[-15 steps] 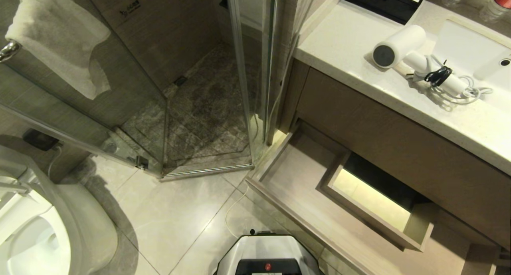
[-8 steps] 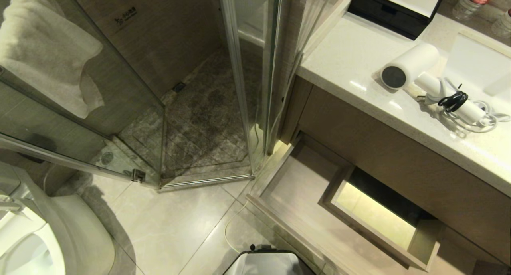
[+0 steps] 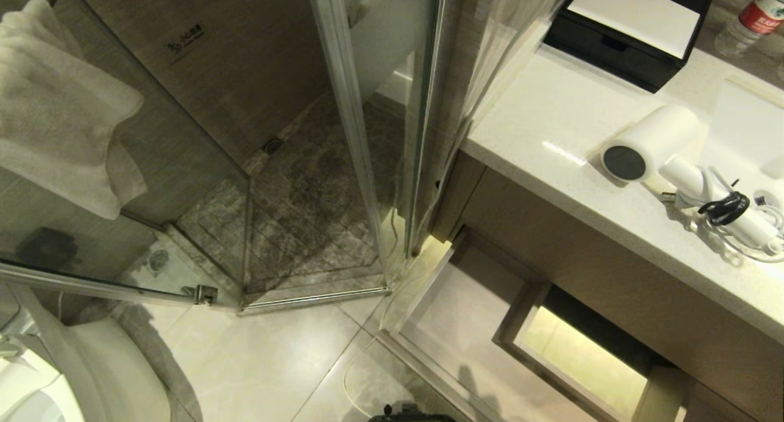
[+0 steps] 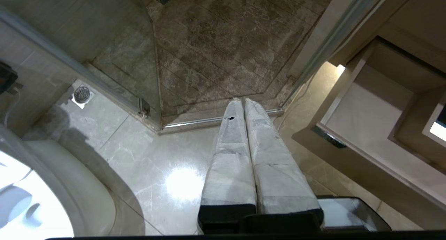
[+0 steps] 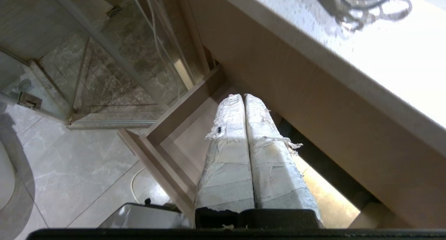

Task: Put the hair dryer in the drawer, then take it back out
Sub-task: Pick up the hairdryer

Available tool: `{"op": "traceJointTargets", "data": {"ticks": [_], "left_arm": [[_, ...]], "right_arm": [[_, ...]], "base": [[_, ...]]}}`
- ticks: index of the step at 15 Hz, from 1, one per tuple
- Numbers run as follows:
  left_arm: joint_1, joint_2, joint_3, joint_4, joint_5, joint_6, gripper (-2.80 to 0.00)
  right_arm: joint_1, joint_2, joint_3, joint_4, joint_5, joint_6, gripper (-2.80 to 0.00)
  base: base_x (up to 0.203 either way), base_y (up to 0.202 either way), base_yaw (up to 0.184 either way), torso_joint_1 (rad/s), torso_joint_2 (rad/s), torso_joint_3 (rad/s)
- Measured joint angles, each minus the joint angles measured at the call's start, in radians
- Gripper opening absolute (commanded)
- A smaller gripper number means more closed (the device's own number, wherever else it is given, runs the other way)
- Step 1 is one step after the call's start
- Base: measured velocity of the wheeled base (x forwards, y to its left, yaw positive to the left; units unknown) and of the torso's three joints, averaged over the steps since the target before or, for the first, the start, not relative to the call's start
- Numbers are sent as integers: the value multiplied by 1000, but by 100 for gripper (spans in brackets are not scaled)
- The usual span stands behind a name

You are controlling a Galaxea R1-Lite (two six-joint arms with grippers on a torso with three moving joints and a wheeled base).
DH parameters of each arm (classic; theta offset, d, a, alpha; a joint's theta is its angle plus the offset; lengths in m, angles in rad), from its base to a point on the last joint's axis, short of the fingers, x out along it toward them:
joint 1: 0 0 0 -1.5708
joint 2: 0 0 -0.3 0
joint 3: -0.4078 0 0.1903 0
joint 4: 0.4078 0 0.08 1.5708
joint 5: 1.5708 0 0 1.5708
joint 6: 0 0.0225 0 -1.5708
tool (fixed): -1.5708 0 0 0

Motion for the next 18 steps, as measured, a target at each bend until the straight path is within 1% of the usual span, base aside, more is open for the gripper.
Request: {"op": "traceJointTargets", "data": {"ticks": [5,7,18], "left_arm": [[0,0,0,0,0,0,-280],[0,0,0,0,0,0,-280],[0,0,0,0,0,0,-280]], "right_arm": [[0,0,0,0,-2,-1,-280],[1,0,0,1,0,-9,-280],[0,0,0,2,-2,-16,-280]], "base": [[0,0,0,326,-190,137],[0,0,0,156,-91,48],[0,0,0,5,-4,6]]}}
